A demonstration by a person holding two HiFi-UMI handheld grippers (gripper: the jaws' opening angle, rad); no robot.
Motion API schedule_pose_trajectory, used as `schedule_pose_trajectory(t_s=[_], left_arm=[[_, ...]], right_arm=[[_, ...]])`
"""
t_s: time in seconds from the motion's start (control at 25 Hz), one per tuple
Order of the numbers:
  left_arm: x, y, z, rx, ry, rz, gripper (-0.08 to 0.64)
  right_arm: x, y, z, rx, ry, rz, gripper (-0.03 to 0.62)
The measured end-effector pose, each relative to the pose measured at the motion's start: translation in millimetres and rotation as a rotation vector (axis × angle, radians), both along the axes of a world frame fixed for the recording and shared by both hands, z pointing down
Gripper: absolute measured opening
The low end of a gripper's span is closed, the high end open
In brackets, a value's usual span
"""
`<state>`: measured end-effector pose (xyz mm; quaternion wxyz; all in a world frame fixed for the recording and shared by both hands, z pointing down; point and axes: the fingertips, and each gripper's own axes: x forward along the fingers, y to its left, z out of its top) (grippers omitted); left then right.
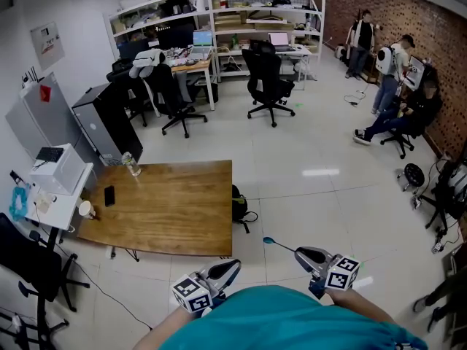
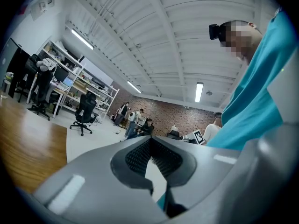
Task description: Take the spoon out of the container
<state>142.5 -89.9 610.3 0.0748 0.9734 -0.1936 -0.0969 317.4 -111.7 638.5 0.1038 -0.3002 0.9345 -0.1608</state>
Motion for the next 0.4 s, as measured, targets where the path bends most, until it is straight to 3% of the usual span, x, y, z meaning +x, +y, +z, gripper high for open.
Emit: schedule_pose_trajectory(t_s=[0.4], left_arm=[[5.3,-5.9,-2.8,-0.031,0.019,-0.01,0.0]], right_arm=[[5.3,-5.5,-4.3,0.004,0.006,-0.002,0.044]])
